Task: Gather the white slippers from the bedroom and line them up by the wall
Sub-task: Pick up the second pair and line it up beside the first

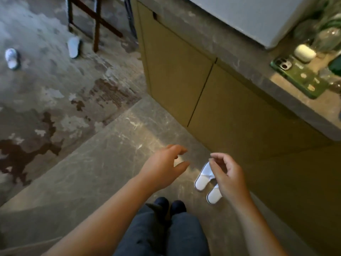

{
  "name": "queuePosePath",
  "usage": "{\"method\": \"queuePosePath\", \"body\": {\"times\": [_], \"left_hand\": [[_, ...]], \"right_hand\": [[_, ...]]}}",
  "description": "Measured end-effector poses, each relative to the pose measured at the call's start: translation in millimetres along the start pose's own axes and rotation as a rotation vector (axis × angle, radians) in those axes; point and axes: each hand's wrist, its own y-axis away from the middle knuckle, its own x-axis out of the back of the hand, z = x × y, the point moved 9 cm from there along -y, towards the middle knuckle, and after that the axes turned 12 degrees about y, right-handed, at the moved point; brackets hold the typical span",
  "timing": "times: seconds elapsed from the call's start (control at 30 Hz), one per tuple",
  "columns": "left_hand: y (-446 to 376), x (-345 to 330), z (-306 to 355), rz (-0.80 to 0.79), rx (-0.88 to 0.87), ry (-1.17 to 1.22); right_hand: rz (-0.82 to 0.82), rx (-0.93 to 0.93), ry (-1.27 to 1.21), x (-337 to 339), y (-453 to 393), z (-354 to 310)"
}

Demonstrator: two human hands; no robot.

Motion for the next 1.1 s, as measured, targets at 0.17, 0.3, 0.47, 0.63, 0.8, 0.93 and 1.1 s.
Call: {"method": "queuePosePath", "body": {"times": [0.17,0.3,0.47,0.63,0.8,0.93,1.1], "left_hand": [[48.5,75.1,-39.9,0.319,0.155,0.134],[94.8,131.9,-94.5,0.537,0.309,0.180],[133.1,198.2,-172.4,0.745,0.454,0.268],[118.4,288.0,-234.6,0.790,0.482,0.288],[70.0,420.7,-262.5,0.817,0.403,0.261],[20.8,513.4,-268.4,0.834,0.301,0.252],[-38.2,615.1,-306.2,0.885,0.257,0.258]], "right_hand": [[-0.276,0.184,0.016,-64.1,-23.8,-69.1],[-0.463,0.389,0.069,-136.5,-40.4,-147.4],[-0.633,0.554,0.107,-243.9,-61.9,-238.5],[-0.690,0.640,0.190,-341.0,-91.8,-314.9],[-0.672,0.624,0.254,-390.6,-144.0,-368.8],[-0.603,0.514,0.260,-415.1,-203.8,-389.5],[-0.583,0.485,0.273,-482.5,-288.2,-431.1]]}}
